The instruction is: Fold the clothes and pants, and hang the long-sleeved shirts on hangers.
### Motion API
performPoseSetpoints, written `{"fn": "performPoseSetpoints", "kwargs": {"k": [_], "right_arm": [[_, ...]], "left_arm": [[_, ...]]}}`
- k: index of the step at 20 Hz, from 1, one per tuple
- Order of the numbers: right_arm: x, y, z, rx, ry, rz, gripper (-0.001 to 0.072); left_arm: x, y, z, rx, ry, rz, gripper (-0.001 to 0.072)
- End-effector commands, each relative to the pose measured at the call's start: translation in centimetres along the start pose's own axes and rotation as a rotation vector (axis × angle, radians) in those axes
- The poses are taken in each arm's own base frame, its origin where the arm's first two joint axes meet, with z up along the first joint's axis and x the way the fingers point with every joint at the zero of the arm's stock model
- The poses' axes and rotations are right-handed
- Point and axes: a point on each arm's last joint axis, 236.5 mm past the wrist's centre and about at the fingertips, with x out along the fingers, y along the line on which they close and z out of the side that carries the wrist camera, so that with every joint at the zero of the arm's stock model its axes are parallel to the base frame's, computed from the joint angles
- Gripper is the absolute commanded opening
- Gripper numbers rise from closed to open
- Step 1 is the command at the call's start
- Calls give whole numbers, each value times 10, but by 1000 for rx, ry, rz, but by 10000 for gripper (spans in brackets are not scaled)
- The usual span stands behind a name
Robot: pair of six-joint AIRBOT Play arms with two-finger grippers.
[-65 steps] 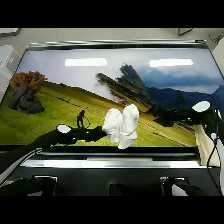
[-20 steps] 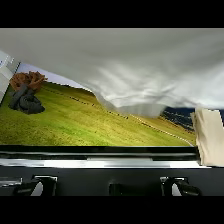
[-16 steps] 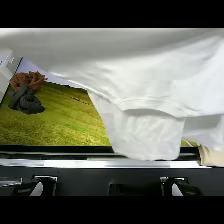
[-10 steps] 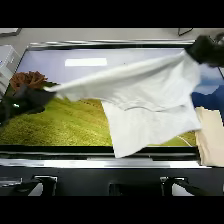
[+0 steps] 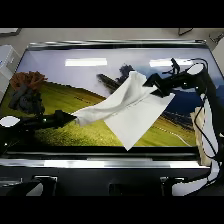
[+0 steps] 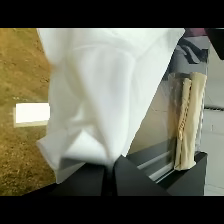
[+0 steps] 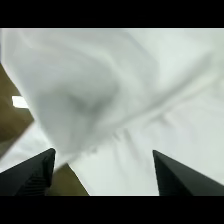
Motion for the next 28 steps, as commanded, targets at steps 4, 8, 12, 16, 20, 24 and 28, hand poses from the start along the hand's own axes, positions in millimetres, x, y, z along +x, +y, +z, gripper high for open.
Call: {"fn": "performPoseSetpoints", "kwargs": {"k": [4, 8, 12, 16, 20, 24, 28], "right_arm": [[-4, -112, -196, 25, 561, -402, 680], [59, -93, -298, 183, 581, -174, 689], [98, -50, -301, 205, 482, -32, 674], [122, -32, -292, 192, 384, -34, 258], [107, -7, -260, 88, 322, -26, 34], [21, 54, -153, -305, 2, -152, 33], [-240, 161, -23, -714, -782, -461, 35]], "left_arm": [[-8, 8, 12, 12, -31, 8, 27], [-8, 8, 12, 21, -29, 7, 27], [-8, 6, 9, 21, -17, 2, 27], [-8, 5, 4, 21, 1, -6, 27], [-9, 4, 5, 64, -1, -7, 26], [-34, -37, 54, 322, -152, -8, 24], [-171, -205, 160, 683, -662, -44, 25]]}}
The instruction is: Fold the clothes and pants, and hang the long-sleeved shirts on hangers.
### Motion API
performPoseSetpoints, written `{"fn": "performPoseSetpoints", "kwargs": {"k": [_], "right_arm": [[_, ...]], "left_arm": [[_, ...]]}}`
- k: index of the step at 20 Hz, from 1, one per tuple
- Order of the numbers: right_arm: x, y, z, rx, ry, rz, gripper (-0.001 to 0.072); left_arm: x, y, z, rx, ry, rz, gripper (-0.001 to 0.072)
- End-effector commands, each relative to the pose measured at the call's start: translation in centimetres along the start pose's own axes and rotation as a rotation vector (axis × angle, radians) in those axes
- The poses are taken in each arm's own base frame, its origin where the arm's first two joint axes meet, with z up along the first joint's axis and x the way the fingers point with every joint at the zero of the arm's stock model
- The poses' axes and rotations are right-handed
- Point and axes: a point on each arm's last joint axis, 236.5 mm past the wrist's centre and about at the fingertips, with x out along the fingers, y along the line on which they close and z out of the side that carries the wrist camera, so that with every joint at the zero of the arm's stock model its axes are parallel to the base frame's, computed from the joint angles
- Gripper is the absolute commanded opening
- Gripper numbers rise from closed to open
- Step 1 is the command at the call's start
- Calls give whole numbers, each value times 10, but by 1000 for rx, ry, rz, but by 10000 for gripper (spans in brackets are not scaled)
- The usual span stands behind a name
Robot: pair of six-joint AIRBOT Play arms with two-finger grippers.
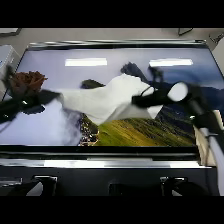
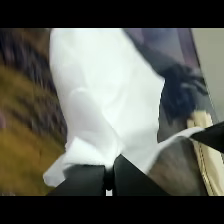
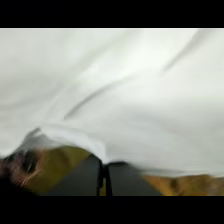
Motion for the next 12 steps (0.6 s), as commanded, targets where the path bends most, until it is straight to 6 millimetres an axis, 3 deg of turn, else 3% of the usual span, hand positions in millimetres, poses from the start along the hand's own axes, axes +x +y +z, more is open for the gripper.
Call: {"fn": "performPoseSetpoints", "kwargs": {"k": [1, 3, 4, 5, 6, 8, 10, 12], "right_arm": [[-250, -22, 155, -252, -681, -431, 35], [-386, 6, 175, -256, -1024, -456, 35], [-430, 19, 171, -255, -1129, -433, 35], [-460, 29, 162, -251, -1196, -405, 35], [-475, 33, 151, -241, -1222, -379, 35], [-485, 33, 140, -220, -1228, -368, 35], [-499, 37, 146, -245, -1292, -381, 35], [-494, 40, 156, -259, -1308, -377, 35]], "left_arm": [[-94, -108, 159, 338, -457, 10, 25], [-183, -203, 216, 508, -762, -13, 25], [-220, -240, 225, 567, -871, -30, 25], [-248, -271, 225, 614, -941, -50, 25], [-266, -295, 216, 656, -969, -73, 25], [-284, -314, 203, 709, -998, -64, 25], [-299, -307, 209, 784, -1058, 62, 25], [-297, -295, 215, 819, -1049, 139, 25]]}}
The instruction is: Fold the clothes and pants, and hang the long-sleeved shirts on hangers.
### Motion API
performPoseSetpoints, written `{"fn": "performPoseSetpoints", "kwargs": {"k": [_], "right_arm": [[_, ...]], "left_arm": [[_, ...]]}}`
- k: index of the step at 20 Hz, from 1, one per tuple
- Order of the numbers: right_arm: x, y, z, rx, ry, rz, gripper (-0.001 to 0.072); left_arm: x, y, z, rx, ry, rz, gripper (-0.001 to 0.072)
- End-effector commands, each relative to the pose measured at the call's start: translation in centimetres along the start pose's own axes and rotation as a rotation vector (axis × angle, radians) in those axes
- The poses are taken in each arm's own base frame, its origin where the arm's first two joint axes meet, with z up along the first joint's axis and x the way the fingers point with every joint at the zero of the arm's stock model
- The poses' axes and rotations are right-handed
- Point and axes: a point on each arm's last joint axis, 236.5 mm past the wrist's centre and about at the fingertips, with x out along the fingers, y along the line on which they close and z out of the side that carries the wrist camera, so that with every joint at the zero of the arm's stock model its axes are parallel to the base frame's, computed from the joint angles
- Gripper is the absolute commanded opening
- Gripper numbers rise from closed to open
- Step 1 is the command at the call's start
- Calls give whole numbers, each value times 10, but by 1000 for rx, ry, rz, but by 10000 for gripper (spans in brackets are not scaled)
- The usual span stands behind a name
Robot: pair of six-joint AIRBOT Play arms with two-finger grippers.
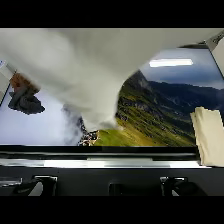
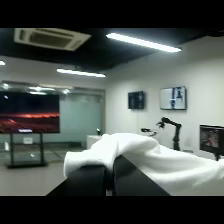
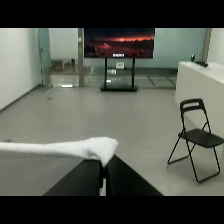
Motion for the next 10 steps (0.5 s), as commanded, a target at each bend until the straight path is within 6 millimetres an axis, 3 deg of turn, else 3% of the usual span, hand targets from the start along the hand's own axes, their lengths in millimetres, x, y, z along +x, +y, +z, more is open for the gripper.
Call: {"fn": "performPoseSetpoints", "kwargs": {"k": [1, 3, 4, 7, 10], "right_arm": [[5, -3, 12, -18, -50, -21, 35], [33, 1, -39, -31, 115, -33, 35], [48, 4, -83, -44, 254, -44, 36], [86, 17, -245, -151, 682, -56, 36], [110, 35, -406, -181, 971, -61, 36]], "left_arm": [[-5, 10, 7, 147, 9, 68, 25], [5, 19, -39, 111, 144, 45, 25], [10, 28, -75, 79, 234, 32, 25], [16, 77, -209, -60, 494, 75, 25], [-7, 131, -368, -173, 740, 194, 25]]}}
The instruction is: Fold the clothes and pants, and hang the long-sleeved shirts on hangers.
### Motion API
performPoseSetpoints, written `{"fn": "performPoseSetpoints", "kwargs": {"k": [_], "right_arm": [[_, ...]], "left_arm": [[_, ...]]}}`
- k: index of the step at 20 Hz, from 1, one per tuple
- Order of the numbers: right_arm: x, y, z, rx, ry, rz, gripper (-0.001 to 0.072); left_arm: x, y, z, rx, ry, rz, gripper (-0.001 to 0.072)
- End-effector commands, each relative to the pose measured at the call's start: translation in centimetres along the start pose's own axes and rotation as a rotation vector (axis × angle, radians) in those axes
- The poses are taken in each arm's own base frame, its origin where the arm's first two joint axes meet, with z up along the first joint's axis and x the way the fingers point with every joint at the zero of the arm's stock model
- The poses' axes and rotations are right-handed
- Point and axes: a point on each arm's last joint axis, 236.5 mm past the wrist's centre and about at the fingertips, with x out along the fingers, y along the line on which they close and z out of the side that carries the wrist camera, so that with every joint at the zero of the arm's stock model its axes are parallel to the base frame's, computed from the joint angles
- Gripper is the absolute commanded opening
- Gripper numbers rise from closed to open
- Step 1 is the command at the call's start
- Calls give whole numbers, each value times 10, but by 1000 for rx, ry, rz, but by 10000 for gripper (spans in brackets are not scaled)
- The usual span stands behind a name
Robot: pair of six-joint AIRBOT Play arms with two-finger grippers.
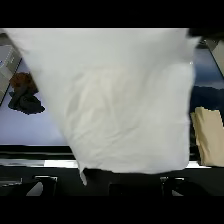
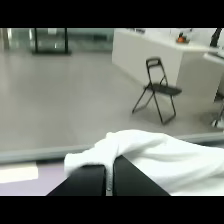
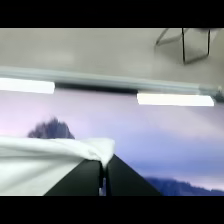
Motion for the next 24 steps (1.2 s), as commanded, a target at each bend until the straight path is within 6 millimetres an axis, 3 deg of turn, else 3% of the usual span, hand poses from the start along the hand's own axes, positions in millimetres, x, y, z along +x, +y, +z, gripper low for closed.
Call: {"fn": "performPoseSetpoints", "kwargs": {"k": [1, 2, 4, 6, 8, 9, 10, 11, 12, 13, 14, 16, 18, 20, 21, 24], "right_arm": [[119, 40, -132, 12, 360, -21, 36], [144, 51, -163, 89, 435, -36, 38], [172, 78, -216, 251, 578, -38, 38], [183, 109, -254, 361, 698, 9, 38], [189, 136, -276, 419, 776, 69, 39], [190, 142, -282, 438, 798, 84, 51], [191, 137, -282, 444, 797, 80, 123], [190, 128, -278, 439, 801, 97, 310], [187, 111, -273, 409, 815, 126, 486], [179, 82, -272, 390, 850, 129, 600], [167, 49, -277, 384, 905, 113, 635], [127, -10, -307, 399, 1096, 105, 629], [88, -33, -348, 477, 1302, 155, 593], [63, -22, -388, 565, 1437, 231, 591], [56, -8, -406, 594, 1468, 261, 597], [41, 42, -439, 611, 1500, 419, 692]], "left_arm": [[63, 54, -164, -140, 293, 70, 26], [74, 55, -208, -179, 379, 61, 25], [87, 40, -288, -247, 558, 6, 26], [88, 16, -343, -351, 711, -46, 26], [82, -9, -385, -451, 851, -87, 27], [78, -17, -396, -489, 899, -97, 27], [75, -21, -401, -524, 928, -98, 34], [73, -20, -399, -547, 933, -89, 143], [67, -16, -393, -564, 948, -94, 460], [57, -11, -387, -571, 980, -108, 718], [41, 2, -382, -576, 1037, -101, 719], [-5, 34, -392, -687, 1204, 35, 717], [-57, 37, -420, -738, 1393, 78, 716], [-94, 15, -459, -783, 1511, 57, 710], [-104, 0, -477, -808, 1531, 42, 672], [-118, -45, -516, -901, 1530, -23, 651]]}}
